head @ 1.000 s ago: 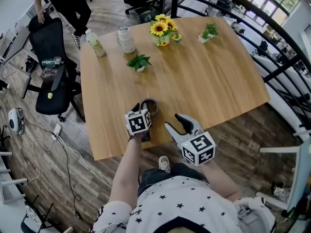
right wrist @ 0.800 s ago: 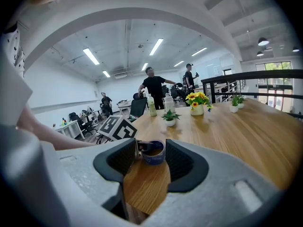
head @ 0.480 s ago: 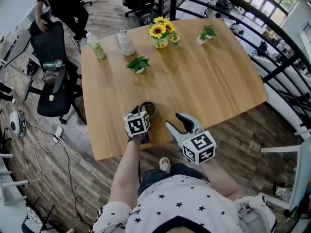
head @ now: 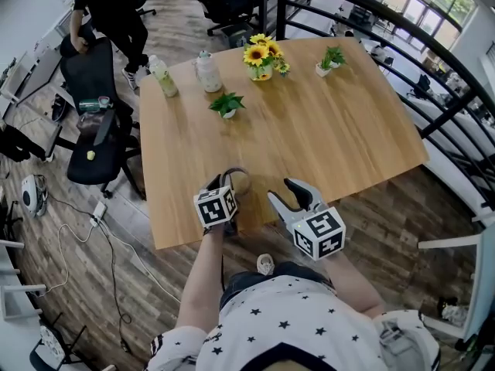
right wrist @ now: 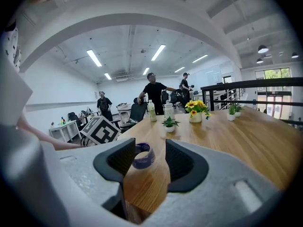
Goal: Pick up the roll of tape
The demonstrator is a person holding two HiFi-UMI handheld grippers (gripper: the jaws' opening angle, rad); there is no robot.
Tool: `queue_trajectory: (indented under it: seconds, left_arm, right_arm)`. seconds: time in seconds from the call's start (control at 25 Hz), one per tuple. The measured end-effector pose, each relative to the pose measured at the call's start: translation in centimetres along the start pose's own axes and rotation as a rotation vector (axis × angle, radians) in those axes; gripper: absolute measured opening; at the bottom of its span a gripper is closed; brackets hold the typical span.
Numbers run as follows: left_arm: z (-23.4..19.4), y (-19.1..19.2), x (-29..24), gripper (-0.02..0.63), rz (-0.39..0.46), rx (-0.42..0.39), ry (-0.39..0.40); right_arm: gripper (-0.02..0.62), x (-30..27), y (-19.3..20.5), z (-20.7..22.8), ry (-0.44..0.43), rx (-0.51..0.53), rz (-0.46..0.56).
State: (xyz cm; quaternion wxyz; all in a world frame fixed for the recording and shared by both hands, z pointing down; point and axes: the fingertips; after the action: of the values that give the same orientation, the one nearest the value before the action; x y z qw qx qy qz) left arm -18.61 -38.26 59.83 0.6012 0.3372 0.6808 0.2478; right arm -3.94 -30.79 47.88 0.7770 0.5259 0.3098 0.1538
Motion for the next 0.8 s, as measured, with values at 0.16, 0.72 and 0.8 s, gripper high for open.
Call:
queue_trajectory:
  seconds: [0.16,0.72,0.8]
  left_arm:
    - [0.5,0.1,2.2,0.077,0.025,0.022,0.024]
    - [3.0,-0.3,11.4,0.077,0.131,0.026,0.106]
    - [3.4,0.0,12.6,0.077,0.14,0.025,0.118]
  right_arm:
    - [0.184,0.9,0.0,-0.7,0.007,0.014,0.01]
    - [0.184,5.5,0.0,-3.4,0.031,0.059,0.046]
    - [0.184,6.1,0.1,-3.8,0.033,0.063,0.055]
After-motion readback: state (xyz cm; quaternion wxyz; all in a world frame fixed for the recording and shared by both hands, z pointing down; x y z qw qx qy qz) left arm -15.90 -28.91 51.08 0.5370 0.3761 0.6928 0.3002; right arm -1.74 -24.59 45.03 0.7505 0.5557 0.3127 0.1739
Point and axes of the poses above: the fingertips, and each gripper's own axes: x backward along the fingers, z to its right, y out of its underside, and after that the axes turned 9 degrees about -y, right-handed
